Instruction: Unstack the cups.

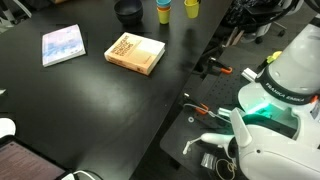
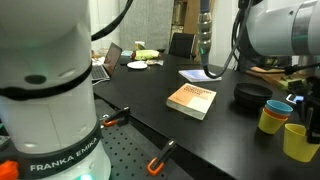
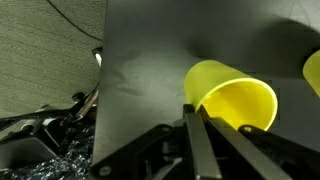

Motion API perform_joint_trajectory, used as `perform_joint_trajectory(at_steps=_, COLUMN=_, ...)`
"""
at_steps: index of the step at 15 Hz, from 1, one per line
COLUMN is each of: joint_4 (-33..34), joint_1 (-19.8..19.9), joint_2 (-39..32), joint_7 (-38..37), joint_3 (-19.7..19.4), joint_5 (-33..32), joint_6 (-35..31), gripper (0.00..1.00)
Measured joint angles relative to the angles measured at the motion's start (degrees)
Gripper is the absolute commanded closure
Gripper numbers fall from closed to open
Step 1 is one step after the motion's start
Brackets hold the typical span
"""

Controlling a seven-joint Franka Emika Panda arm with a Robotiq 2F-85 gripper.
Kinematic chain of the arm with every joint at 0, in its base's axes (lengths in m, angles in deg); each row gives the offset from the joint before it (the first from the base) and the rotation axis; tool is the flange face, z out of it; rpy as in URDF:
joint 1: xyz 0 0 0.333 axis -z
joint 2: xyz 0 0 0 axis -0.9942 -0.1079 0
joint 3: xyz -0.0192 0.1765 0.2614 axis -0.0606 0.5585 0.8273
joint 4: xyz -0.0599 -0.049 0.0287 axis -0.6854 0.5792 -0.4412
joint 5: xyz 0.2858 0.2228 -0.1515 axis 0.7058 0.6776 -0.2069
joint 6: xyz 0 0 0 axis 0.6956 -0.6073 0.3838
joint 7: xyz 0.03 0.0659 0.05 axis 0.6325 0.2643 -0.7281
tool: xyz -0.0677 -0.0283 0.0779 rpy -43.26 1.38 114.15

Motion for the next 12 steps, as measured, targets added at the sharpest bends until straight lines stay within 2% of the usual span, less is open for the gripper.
perform_joint_trajectory(at_steps=4, joint_4=1.36, joint_1=-0.56, joint_2=-2.67, joint_7=-0.05, joint_3=-0.01, joint_5=4.21, joint_6=-2.76, gripper=0.99)
perform_joint_trajectory(at_steps=11, joint_4=5.34, joint_1=-1.02, joint_2=-8.06, joint_7=1.09, joint_3=1.03, joint_5=12.69, joint_6=-3.10, gripper=0.99)
perform_joint_trajectory(at_steps=12, joint_4=5.89, joint_1=-1.02, joint_2=-8.82, joint_7=1.39, joint_3=1.16, joint_5=13.72, joint_6=-3.10, gripper=0.70)
